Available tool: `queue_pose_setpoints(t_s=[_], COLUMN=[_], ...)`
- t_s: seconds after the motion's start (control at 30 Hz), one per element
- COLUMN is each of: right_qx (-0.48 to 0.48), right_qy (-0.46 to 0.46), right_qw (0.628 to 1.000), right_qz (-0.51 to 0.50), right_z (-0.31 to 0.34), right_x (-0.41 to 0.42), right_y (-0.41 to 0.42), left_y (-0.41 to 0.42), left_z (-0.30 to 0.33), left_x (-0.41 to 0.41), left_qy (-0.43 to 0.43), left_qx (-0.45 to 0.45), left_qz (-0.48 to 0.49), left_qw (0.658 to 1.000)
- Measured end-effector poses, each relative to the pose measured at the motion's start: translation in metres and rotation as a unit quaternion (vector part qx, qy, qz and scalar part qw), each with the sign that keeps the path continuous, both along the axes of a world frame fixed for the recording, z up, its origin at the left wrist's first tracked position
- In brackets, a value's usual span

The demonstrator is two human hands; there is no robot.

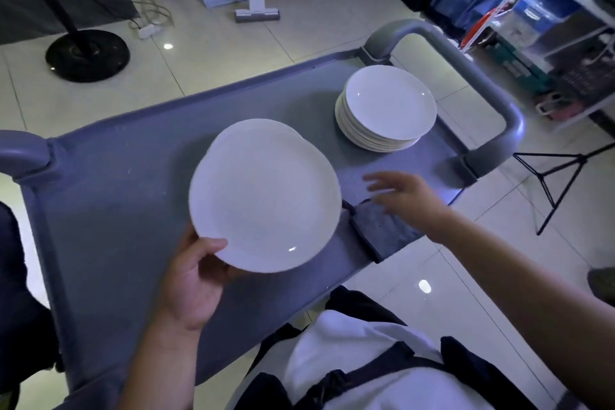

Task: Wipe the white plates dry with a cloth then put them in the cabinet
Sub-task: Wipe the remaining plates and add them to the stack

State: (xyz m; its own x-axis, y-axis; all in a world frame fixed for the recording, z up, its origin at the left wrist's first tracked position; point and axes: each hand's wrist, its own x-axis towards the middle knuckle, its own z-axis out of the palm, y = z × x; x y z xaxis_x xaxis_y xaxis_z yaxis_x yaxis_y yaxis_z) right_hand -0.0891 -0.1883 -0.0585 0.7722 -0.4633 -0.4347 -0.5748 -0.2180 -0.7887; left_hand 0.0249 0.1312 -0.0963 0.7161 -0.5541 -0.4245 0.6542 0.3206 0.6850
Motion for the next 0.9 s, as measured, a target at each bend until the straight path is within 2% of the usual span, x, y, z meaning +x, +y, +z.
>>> queue_pose_setpoints(t_s=[0.03, 0.07, 0.13, 0.2, 0.37, 0.47, 0.6, 0.73, 0.8, 0.83, 0.9], right_qx=[-0.15, -0.255, -0.338, -0.374, -0.425, -0.433, -0.451, -0.496, -0.506, -0.503, -0.47], right_qy=[0.033, 0.071, 0.164, 0.192, 0.097, 0.074, 0.03, 0.046, 0.034, 0.02, -0.02], right_qw=[0.985, 0.949, 0.877, 0.843, 0.851, 0.851, 0.86, 0.822, 0.814, 0.82, 0.856], right_qz=[0.083, 0.169, 0.298, 0.336, 0.293, 0.289, 0.235, 0.278, 0.282, 0.27, 0.213], right_z=[-0.013, -0.028, -0.054, -0.076, -0.098, -0.096, -0.094, -0.1, -0.1, -0.098, -0.091], right_x=[-0.019, -0.039, -0.078, -0.104, -0.1, -0.097, -0.091, -0.085, -0.082, -0.081, -0.072], right_y=[-0.004, -0.009, -0.015, -0.017, -0.021, -0.019, -0.016, -0.017, -0.019, -0.02, -0.022], left_y=[0.004, 0.007, 0.014, 0.017, 0.014, 0.007, -0.01, -0.025, -0.032, -0.034, -0.039], left_z=[-0.002, -0.001, -0.001, 0.001, 0.006, 0.008, 0.016, 0.026, 0.029, 0.031, 0.034], left_x=[0.0, 0.0, 0.001, 0.001, -0.001, -0.003, -0.01, -0.01, -0.01, -0.01, -0.011], left_qy=[-0.001, 0.001, -0.002, -0.002, -0.006, -0.02, -0.049, -0.055, -0.057, -0.059, -0.064], left_qx=[0.006, 0.014, 0.021, 0.028, 0.046, 0.066, 0.077, 0.063, 0.063, 0.064, 0.071], left_qz=[0.016, 0.031, 0.046, 0.055, 0.044, 0.032, 0.014, -0.001, -0.001, 0.001, 0.006], left_qw=[1.0, 0.999, 0.999, 0.998, 0.998, 0.997, 0.996, 0.997, 0.996, 0.996, 0.995])
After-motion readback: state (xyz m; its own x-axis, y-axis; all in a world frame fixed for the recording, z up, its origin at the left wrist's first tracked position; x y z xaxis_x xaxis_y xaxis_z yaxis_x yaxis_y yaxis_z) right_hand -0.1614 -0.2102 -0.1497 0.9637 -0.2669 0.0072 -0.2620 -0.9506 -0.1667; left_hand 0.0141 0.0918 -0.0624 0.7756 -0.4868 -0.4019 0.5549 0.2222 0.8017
